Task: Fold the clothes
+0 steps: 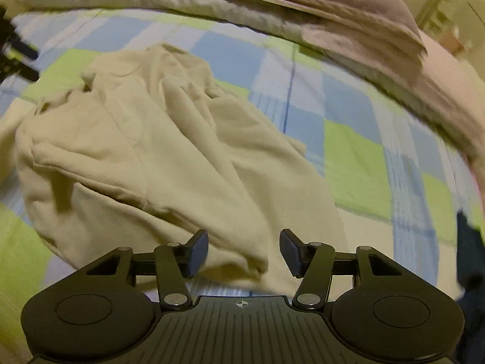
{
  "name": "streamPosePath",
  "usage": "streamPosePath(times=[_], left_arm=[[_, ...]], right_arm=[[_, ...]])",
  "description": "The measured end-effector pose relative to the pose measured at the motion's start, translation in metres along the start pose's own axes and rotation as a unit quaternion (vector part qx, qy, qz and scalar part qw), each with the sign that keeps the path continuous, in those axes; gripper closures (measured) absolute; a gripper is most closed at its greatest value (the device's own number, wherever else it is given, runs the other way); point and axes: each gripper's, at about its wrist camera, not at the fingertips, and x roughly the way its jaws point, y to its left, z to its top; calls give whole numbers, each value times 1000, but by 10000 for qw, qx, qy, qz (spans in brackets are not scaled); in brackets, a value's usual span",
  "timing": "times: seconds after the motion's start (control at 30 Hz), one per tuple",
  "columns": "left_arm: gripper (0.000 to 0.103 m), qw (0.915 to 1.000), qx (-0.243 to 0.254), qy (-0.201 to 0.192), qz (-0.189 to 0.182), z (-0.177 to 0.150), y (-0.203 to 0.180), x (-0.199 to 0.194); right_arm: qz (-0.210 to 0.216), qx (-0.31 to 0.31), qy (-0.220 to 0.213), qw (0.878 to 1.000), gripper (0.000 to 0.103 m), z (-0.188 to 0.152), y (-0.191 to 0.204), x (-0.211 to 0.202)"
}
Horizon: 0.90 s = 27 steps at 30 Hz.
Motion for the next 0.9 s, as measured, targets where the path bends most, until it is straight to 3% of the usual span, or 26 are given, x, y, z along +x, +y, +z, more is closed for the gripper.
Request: streamPosePath(times=[0.13,0.27,0.47,0.5,0.53,0.57,0.6,0.7,0.8,0.9], left_arm=[[61,9996,250,-76,-47,3,2,19],[55,9966,786,-232,-41,6,-3,42],[55,9801,1899,-556,160,11,-11,80],[58,9762,2075,-608,139,12,-12,87],[76,9730,2224,-621,58,12,-13,92],[91,9711,2311,-599,-36,14,-13,95],[98,9690,2397,-576,-130,15,-13,98],[99,9745,2088,-808,-158,26,-5,87],[99,9848,1166,-1288,-72,48,16,47],[100,9813,387,-1884,78,69,38,-3]], right_arm=[[-58,-801,183,9966,48,-7,22,12],[-181,-1132,289,9930,47,-12,31,23],[-393,-1075,130,9933,51,-8,26,28],[-394,-1009,80,9941,72,-7,24,26],[-396,-943,31,9948,82,-5,22,24],[-397,-877,-18,9954,86,-4,20,22],[-398,-811,-68,9959,90,-3,18,20],[-444,-621,-273,9967,92,3,10,10],[-842,-503,-953,9906,93,25,-5,-39],[-1234,-382,-1627,9782,93,46,-21,-88]])
